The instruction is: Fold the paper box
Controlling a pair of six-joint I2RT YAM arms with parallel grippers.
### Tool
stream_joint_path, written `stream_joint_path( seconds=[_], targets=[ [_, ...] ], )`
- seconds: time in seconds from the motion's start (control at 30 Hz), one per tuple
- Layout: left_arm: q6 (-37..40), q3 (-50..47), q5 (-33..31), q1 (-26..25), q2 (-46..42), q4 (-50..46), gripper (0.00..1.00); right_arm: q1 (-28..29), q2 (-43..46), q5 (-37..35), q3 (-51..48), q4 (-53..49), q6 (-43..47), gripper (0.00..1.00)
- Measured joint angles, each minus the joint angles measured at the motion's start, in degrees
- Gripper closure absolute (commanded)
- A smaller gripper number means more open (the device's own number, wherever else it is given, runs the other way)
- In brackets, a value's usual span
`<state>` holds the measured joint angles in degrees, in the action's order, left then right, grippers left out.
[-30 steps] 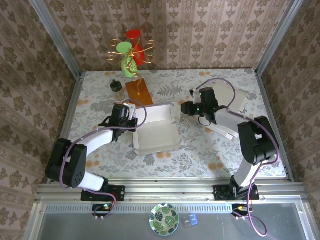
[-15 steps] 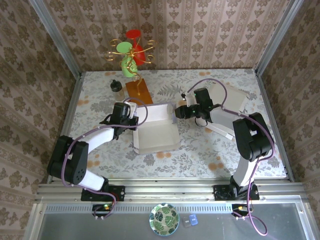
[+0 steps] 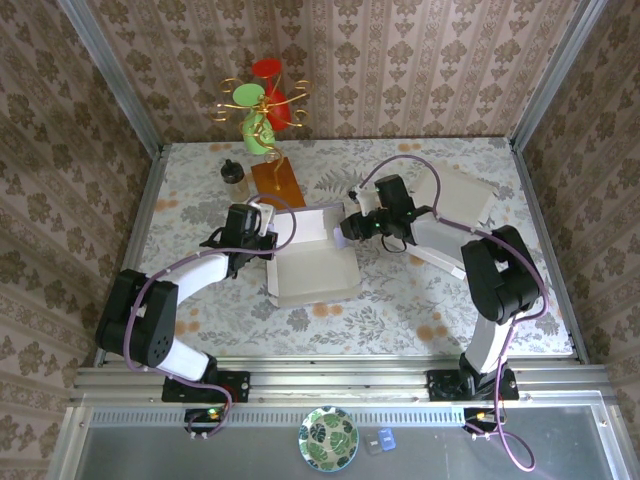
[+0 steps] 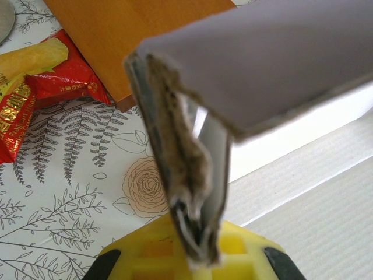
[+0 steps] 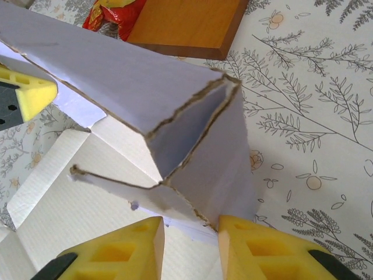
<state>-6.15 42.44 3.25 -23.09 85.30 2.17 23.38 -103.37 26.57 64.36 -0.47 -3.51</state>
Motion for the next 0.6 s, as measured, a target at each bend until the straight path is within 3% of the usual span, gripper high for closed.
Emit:
stream_joint_path(
  seconds=[0.5,0.6],
  targets=[
    [0.0,0.0,-0.1,0.0,0.0,0.0,1.00,5.6,0.0,-17.0,-0.1,2.2,-3.0,0.72],
    [0.0,0.0,-0.2,0.0,0.0,0.0,1.00,6.2,0.0,-20.0,-0.3,2.8,-4.3,0.69]
  ],
)
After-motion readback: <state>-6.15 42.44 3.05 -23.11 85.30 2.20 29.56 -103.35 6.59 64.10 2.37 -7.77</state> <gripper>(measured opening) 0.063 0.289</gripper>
